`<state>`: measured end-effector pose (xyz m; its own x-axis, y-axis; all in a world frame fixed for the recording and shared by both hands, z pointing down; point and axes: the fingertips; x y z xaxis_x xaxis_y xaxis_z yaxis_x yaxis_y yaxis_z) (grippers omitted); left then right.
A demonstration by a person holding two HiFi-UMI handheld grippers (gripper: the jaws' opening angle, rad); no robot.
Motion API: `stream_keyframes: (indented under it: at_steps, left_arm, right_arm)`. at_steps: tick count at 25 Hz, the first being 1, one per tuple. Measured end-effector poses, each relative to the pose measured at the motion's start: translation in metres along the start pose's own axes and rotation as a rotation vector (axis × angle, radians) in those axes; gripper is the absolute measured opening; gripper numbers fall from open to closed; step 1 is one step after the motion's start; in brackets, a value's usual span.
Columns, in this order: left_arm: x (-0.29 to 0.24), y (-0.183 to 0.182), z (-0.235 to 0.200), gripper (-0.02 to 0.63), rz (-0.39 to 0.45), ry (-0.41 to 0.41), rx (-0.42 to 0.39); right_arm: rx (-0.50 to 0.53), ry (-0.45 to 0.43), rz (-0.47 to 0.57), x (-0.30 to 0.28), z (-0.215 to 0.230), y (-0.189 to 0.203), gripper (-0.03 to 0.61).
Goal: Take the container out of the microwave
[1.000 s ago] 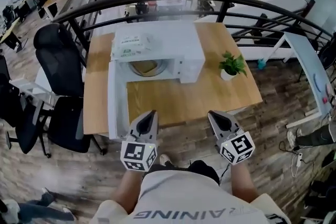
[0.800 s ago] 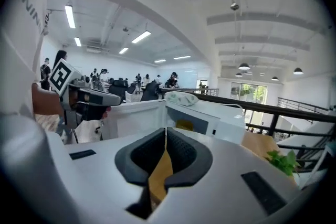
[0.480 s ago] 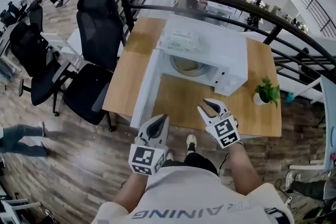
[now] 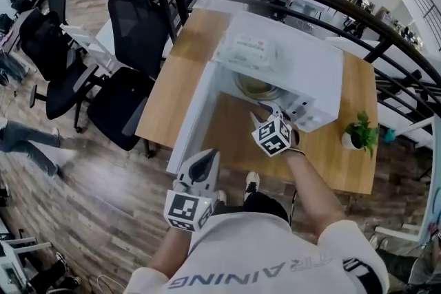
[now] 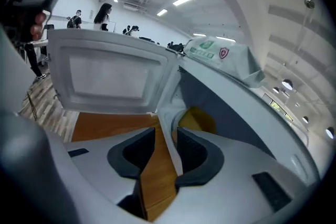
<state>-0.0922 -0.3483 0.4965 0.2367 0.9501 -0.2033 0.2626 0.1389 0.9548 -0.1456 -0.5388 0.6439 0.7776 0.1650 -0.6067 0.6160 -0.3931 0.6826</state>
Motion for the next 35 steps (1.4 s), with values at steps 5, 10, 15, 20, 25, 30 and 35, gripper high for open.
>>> stream_keyframes:
  at_steps: [5, 10, 15, 20, 25, 30, 35]
  left_arm:
    - [-0.007, 0.005, -0.006, 0.031, -0.013, -0.032, 0.041]
    - [-0.008, 0.005, -0.012, 0.031, -0.018, -0.062, 0.070]
    - [-0.014, 0.007, -0.008, 0.031, -0.025, -0.062, 0.088]
    - [-0.017, 0.012, -0.006, 0.031, -0.035, -0.052, 0.086]
    - [-0.014, 0.010, -0.004, 0.031, -0.034, -0.034, 0.083]
    - [-0.007, 0.007, -0.002, 0.031, -0.020, -0.014, 0.074]
    - [-0.004, 0.005, 0.003, 0.031, -0.010, 0.022, 0.059]
  right_arm:
    - [0.169, 0.027, -0.126, -0.053, 0.017, 0.016, 0.153]
    - [0.236, 0.065, -0.231, -0.083, 0.026, 0.029, 0.145]
    - [0.264, 0.092, -0.251, -0.091, 0.032, 0.036, 0.104]
    - [0.292, 0.054, -0.229, -0.088, 0.026, 0.034, 0.048]
    - [0.257, -0.008, -0.193, -0.067, 0.014, 0.020, 0.033]
    - [0.208, -0.084, -0.174, -0.034, -0.010, 0.013, 0.033]
    - [0.158, -0.120, -0.154, 0.007, -0.034, 0.007, 0.032]
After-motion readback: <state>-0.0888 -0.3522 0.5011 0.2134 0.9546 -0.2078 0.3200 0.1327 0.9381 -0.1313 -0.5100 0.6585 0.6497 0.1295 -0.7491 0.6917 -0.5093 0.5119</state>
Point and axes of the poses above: the fingertips, and each gripper's own axes: x backward along the fingers, z to its right, y out of its underside, and after that the axes turned 3 degrees about y, right-handed
